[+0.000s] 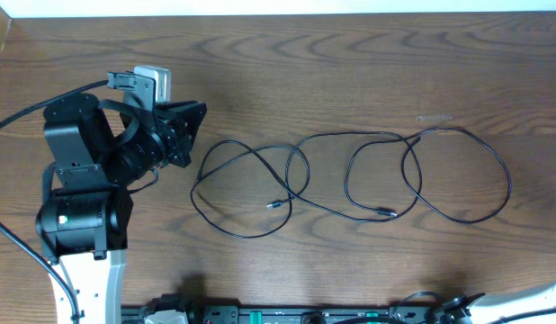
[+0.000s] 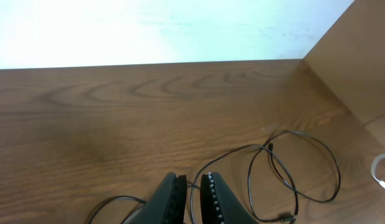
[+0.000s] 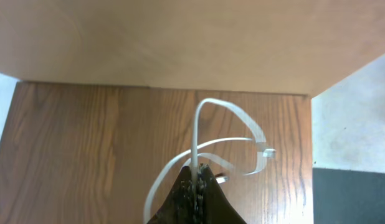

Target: Untangle cables

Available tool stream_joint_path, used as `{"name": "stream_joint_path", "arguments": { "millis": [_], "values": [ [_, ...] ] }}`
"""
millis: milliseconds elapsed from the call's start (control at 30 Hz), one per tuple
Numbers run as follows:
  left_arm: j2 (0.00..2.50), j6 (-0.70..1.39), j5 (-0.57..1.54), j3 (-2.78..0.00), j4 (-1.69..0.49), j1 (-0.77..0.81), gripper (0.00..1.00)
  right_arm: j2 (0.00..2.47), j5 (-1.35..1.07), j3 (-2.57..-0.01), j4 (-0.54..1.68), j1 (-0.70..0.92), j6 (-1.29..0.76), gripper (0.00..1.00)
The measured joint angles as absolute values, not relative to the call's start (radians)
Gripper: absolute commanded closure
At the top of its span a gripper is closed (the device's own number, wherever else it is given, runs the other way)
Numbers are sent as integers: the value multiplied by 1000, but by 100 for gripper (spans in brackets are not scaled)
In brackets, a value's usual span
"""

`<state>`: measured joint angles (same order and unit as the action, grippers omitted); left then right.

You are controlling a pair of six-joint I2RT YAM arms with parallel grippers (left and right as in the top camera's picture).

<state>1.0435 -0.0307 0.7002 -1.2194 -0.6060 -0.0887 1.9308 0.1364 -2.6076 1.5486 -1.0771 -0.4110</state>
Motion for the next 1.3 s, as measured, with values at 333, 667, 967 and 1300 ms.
{"name": "stream_joint_path", "arguments": {
  "millis": [333,667,967,1300],
  "values": [
    [1044,-31,700,-1219,-601,-89,85,2074,81,-2607,1556,-1073,-411,99],
    [1044,-19,708,-1219,-571,-89,85,2104,59,-2605,1556,-1054,-411,99],
    [1044,-15,708,-1219,-567,-89,85,2104,69,-2605,1570,-1054,-445,64],
    [1044,-4,712,-1219,-567,-89,85,2103,75,-2605,1575,-1054,-459,50]
  ]
}}
